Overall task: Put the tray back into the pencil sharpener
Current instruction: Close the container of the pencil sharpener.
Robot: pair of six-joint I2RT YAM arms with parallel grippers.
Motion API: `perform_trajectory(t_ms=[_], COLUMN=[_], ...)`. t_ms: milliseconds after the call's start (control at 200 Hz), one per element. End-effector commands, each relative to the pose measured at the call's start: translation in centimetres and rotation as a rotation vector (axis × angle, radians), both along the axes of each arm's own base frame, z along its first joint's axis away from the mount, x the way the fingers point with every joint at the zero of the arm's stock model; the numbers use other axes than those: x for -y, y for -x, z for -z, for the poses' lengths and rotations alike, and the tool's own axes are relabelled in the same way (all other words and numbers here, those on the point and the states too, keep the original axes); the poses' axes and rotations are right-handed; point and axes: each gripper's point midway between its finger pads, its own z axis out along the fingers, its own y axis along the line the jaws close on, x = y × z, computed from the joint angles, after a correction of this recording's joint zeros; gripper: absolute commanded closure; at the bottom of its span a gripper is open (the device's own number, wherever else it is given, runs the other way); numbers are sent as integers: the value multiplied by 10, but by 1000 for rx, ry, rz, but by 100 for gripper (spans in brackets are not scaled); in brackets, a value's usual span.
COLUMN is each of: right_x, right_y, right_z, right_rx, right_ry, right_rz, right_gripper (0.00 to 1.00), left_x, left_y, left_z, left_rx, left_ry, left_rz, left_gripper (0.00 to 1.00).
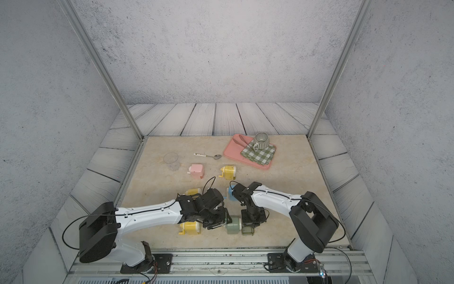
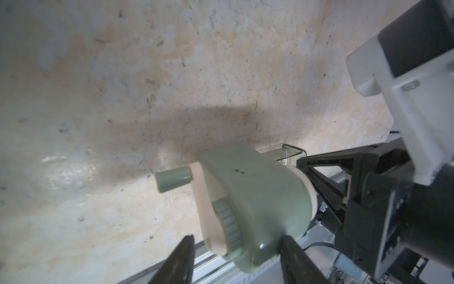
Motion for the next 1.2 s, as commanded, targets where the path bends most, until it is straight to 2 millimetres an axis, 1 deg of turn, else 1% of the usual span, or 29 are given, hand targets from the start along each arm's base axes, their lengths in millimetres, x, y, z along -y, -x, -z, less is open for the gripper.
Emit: perform_trajectory(t_ms=[0, 145, 380, 731, 1191], right_x=[-2, 0, -3, -14, -22], right_y=[2, 3, 1, 0, -7], right_z=[0, 1, -1, 1, -6], right_rx=[-16, -21, -21, -29, 0], right_ry=[9, 18, 16, 11, -19], right_rz=[8, 5, 4, 5, 22], right_gripper=[100, 100, 100, 100, 100], left_x=[-33, -40, -47, -49, -50], left_y=[12, 15, 17, 16, 17], left_z=[31, 35, 38, 41, 42], left_rx=[-49, -54, -56, -67, -74], left_ry=[-138, -158, -176, -182, -183], left_rz=[5, 8, 10, 15, 28], left_gripper=[42, 43, 44, 44, 45])
